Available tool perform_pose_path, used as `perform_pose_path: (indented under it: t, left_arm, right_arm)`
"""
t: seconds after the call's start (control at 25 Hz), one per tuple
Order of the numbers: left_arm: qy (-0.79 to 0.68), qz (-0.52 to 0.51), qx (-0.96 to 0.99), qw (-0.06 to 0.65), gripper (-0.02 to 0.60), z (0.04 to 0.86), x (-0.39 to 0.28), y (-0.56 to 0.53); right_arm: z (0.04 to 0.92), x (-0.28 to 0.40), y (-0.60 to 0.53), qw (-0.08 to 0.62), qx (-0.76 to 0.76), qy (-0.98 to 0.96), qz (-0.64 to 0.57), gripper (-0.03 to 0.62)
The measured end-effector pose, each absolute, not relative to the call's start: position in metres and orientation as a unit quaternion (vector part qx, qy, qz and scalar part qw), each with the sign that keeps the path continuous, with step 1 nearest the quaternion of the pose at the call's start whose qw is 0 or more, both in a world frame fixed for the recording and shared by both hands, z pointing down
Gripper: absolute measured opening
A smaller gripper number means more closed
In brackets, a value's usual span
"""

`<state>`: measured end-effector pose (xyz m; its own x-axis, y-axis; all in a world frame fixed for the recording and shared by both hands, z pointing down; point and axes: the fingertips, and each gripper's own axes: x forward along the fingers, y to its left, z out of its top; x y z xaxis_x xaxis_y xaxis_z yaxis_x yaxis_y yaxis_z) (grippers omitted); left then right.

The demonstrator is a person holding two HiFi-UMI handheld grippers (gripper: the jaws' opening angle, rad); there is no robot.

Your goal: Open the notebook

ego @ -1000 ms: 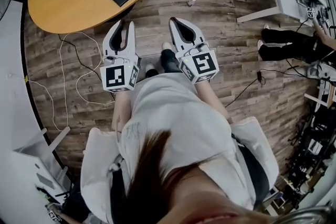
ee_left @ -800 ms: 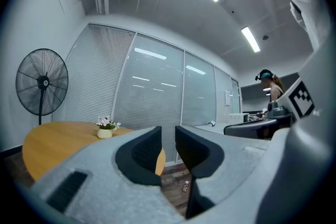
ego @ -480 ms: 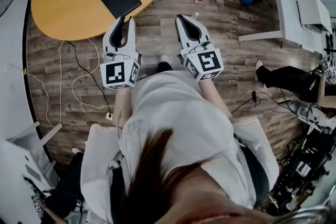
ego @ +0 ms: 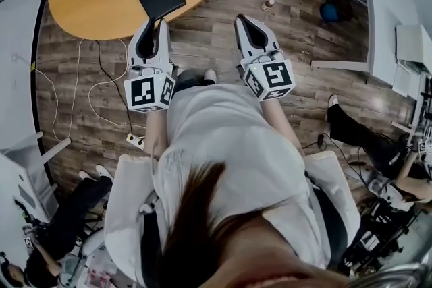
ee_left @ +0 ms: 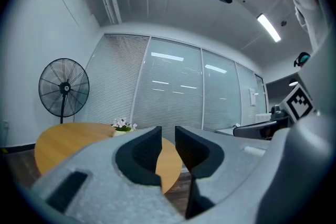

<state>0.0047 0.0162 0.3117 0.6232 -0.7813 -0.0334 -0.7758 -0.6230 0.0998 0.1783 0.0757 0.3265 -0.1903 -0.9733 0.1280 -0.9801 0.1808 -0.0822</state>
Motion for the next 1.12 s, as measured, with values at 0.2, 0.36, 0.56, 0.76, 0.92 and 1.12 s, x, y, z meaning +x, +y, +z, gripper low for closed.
perform_pose_path:
  t: [0.2, 0.36, 0.56, 0.76, 0.92, 1.12]
  left_arm:
    - [-0.448, -0.033, 0.892, 0.044, 0.09, 0.317, 0.001, 0.014]
    - [-0.453, -0.035, 0.889, 0.048, 0.089, 0.319, 0.0, 0.005]
    - [-0.456, -0.036, 0.888, 0.056, 0.089, 0.322, 0.0, -0.017]
    - [-0.46, -0.033, 0.886, 0.058, 0.089, 0.322, 0.001, -0.057]
    - [-0.461, -0.028, 0.885, 0.062, 0.089, 0.325, -0.004, -0.096]
    - [-0.459, -0.012, 0.886, 0.061, 0.087, 0.33, -0.007, -0.144]
  right_arm:
    - [0.334, 0.185, 0.07, 0.021, 0.631, -0.771, 0.089, 0.002]
    - [0.338, 0.188, 0.061, 0.022, 0.631, -0.77, 0.094, 0.002]
    - [0.343, 0.193, 0.041, 0.025, 0.636, -0.764, 0.102, 0.002]
    - [0.343, 0.196, 0.008, 0.029, 0.639, -0.762, 0.107, 0.002]
    - [0.342, 0.197, -0.033, 0.037, 0.639, -0.76, 0.111, 0.002]
    - [0.334, 0.187, -0.089, 0.043, 0.63, -0.769, 0.101, 0.002]
